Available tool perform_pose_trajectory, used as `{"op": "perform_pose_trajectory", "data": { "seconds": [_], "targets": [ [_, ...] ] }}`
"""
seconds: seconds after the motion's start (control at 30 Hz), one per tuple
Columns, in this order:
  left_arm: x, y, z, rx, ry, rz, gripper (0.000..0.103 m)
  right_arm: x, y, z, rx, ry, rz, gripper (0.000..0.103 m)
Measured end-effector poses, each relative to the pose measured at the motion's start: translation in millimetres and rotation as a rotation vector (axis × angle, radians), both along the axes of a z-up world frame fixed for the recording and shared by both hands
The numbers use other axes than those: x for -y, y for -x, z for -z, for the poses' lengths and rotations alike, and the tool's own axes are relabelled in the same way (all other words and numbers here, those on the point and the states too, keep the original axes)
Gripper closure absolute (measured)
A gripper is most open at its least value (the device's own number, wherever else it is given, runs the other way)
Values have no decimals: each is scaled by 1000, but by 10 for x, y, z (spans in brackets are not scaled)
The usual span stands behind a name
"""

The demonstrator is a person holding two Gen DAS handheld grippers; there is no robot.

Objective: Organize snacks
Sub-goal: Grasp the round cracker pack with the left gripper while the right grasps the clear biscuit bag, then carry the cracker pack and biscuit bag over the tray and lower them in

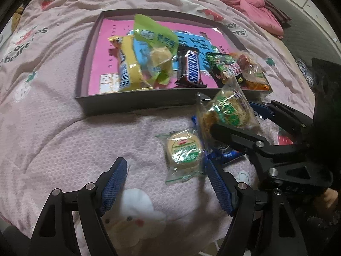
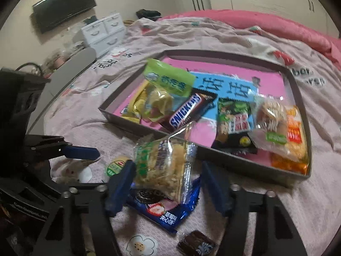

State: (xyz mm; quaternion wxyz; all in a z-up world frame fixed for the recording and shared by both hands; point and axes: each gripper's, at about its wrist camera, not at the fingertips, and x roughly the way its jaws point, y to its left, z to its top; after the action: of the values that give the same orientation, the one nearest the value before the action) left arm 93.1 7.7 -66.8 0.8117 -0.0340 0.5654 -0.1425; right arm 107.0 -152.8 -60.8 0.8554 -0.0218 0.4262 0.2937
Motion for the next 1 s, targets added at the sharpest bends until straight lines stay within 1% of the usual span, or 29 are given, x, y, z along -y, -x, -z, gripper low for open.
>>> {"op": "perform_pose_trajectory", "data": {
  "seconds": [0.03, 0.07, 0.2, 0.3, 0.37, 0.6, 0.63, 0.67, 0.7, 0.73, 0.8, 0.87, 0.93, 1.0],
  "targets": [
    [15, -15, 8, -1, 2, 1, 25, -12, 8, -4, -1, -8, -19, 59],
    [18, -25, 10, -1, 6, 0, 25, -20, 19, -9, -2, -20, -33, 65],
    [-6, -77, 43, -16, 34, -25, 24, -20, 18, -19, 7, -20, -37, 66],
    [10, -90, 42, -9, 41, -21, 24, -3, -4, -18, 2, -31, -38, 67],
    [18, -105, 47, -14, 64, -23, 24, 18, -14, -21, -8, -44, -35, 68],
    [123, -143, 52, -20, 97, 11, 25, 105, 24, -83, 10, -27, -24, 69],
    [137, -151, 54, -22, 106, 16, 26, 133, 25, -88, 6, -31, -17, 69],
    [143, -155, 55, -22, 109, 17, 30, 165, 28, -100, 6, -34, -11, 69],
    [151, -171, 66, -24, 99, 13, 42, 212, 45, -140, 21, -47, 1, 69],
    [147, -182, 81, -29, 97, 14, 43, 250, 52, -177, 30, -57, 11, 69],
    [119, -199, 99, -33, 115, 4, 45, 345, 58, -259, 55, -79, 33, 69],
    [121, -214, 97, -27, 119, 1, 51, 415, 40, -302, 69, -91, 59, 69],
    [130, -235, 97, -21, 109, 2, 63, 479, 27, -349, 80, -123, 82, 69],
    [121, -263, 115, -27, 107, -4, 67, 519, 28, -398, 101, -147, 94, 69]
  ]
}}
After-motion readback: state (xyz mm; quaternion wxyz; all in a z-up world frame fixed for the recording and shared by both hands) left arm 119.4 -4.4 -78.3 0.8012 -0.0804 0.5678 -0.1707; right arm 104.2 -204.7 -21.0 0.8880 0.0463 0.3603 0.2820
